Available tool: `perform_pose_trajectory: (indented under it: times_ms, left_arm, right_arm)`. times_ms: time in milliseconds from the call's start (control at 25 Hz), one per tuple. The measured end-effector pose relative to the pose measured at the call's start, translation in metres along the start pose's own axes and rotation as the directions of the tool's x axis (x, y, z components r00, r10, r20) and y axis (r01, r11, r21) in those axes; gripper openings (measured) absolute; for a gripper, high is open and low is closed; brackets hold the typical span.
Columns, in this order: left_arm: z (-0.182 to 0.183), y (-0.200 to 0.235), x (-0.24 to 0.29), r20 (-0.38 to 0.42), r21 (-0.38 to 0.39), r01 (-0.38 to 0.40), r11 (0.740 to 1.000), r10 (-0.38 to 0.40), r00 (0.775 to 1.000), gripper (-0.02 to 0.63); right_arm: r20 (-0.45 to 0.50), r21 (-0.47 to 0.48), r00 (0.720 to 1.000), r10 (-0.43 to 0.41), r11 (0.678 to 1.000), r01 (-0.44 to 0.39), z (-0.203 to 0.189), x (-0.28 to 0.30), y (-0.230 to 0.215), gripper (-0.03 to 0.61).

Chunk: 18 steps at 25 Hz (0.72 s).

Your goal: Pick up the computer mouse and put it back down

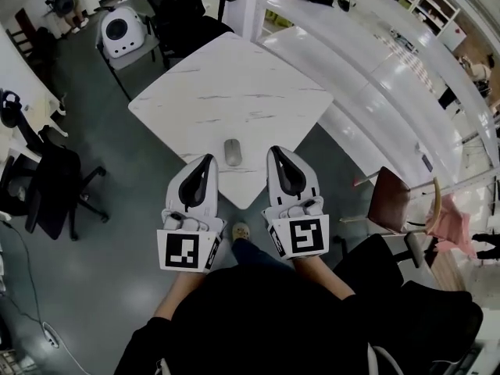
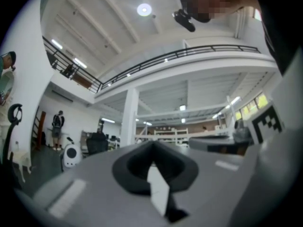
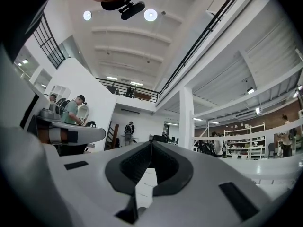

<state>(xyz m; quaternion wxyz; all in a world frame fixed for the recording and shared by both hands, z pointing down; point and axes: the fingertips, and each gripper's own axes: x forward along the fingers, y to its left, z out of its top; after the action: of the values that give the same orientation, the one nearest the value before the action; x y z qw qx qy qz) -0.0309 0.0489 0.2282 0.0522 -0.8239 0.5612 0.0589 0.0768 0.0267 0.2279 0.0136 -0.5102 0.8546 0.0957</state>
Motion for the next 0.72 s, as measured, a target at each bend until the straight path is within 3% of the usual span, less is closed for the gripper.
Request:
perform_pose_trajectory:
  times_ms: [320,720]
  left_arm:
    - [-0.020,0.035,0.065,0.006,0.014,-0.040,0.999,0.040,0.999,0.007]
    - [-0.040,0.059,0.089,-0.031,0.006,-0.067,0.998,0.067,0.997,0.007]
  right_arm:
    - [-0.013,0.024,0.998,0.058,0.998,-0.058,-0.028,0.071,-0.022,0.021]
    - [-0.049,0.057,0.995,0.085,0.995,-0.082,-0.050,0.105,-0.022,0.021]
